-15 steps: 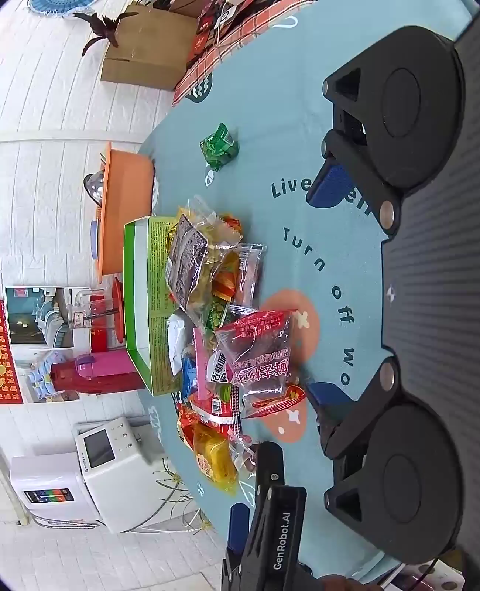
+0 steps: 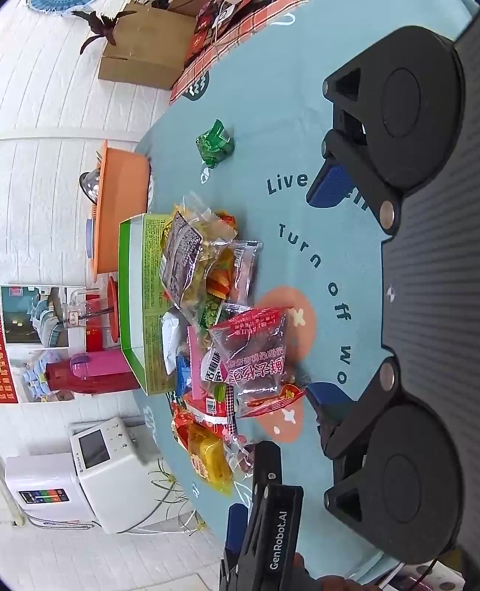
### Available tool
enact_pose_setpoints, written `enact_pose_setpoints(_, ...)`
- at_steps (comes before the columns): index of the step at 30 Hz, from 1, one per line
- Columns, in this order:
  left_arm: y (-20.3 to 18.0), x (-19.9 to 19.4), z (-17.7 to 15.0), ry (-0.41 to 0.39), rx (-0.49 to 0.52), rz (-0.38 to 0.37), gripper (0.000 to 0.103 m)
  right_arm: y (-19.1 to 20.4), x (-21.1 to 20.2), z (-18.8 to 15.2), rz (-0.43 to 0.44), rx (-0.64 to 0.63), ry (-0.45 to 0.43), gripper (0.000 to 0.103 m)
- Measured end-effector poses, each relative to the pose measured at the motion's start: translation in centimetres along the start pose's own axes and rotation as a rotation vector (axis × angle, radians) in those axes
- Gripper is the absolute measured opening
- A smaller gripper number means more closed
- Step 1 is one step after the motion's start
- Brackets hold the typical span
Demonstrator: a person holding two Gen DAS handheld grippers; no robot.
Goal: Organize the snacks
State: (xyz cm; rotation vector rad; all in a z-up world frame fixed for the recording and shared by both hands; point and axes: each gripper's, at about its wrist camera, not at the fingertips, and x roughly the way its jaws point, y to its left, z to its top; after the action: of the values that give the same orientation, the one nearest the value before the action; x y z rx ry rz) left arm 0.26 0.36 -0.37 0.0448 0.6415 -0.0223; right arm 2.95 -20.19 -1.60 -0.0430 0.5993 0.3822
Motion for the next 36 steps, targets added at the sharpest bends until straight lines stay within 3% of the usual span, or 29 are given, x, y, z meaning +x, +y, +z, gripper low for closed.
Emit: enact_pose_setpoints(36,0.51,0.20,0.22,0.000,-0.013,-0.005,0.103,0.44,0.60,0.07,0.007,-0.003,0.022,0.103)
